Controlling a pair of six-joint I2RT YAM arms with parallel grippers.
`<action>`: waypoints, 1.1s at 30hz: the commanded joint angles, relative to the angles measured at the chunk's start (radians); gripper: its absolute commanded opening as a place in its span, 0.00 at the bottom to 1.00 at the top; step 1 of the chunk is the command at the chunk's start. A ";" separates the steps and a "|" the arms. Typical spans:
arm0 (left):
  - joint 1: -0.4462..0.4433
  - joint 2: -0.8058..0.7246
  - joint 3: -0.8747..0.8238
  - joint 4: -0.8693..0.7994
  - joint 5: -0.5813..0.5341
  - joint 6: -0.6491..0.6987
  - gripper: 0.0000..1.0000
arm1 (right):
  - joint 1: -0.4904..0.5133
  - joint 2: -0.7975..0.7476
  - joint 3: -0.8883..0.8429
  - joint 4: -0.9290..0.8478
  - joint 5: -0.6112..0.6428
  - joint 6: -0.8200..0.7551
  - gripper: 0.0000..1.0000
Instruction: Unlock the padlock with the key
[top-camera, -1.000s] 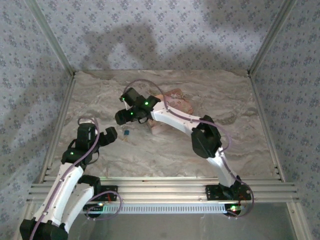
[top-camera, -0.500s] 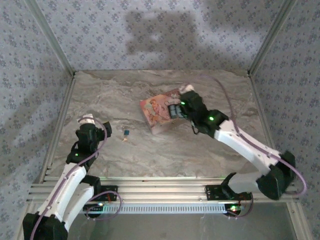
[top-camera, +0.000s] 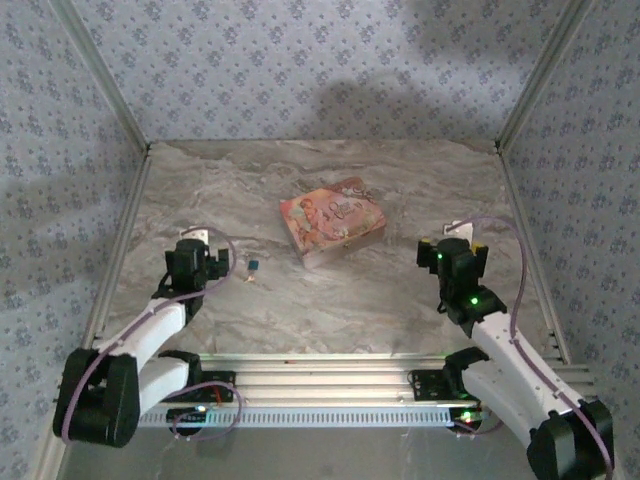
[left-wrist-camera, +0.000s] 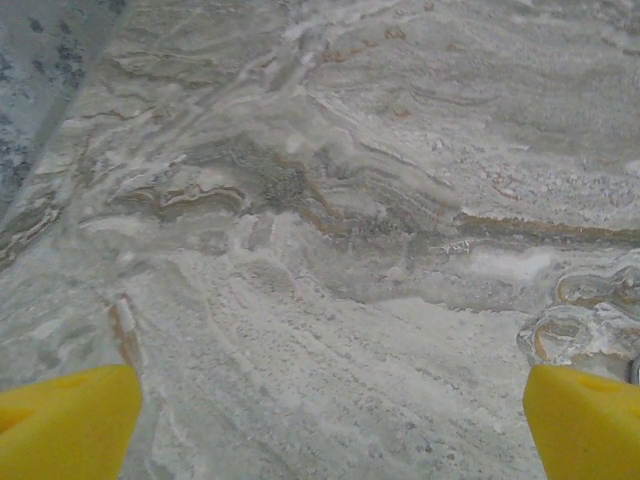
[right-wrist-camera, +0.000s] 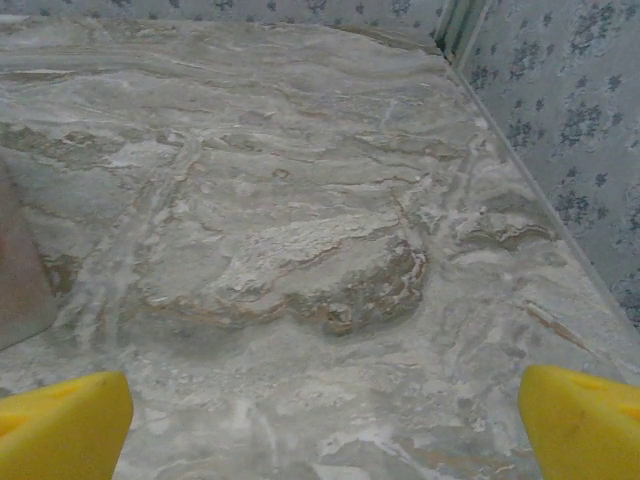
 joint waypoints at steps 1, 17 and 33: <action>0.008 0.042 0.011 0.130 0.033 0.051 0.98 | -0.057 -0.018 -0.067 0.149 -0.038 -0.067 1.00; 0.081 0.200 -0.029 0.505 0.153 0.092 0.98 | -0.278 0.062 -0.335 0.693 -0.203 -0.044 1.00; 0.203 0.455 0.066 0.601 0.284 0.013 0.98 | -0.336 0.497 -0.238 1.019 -0.304 -0.090 1.00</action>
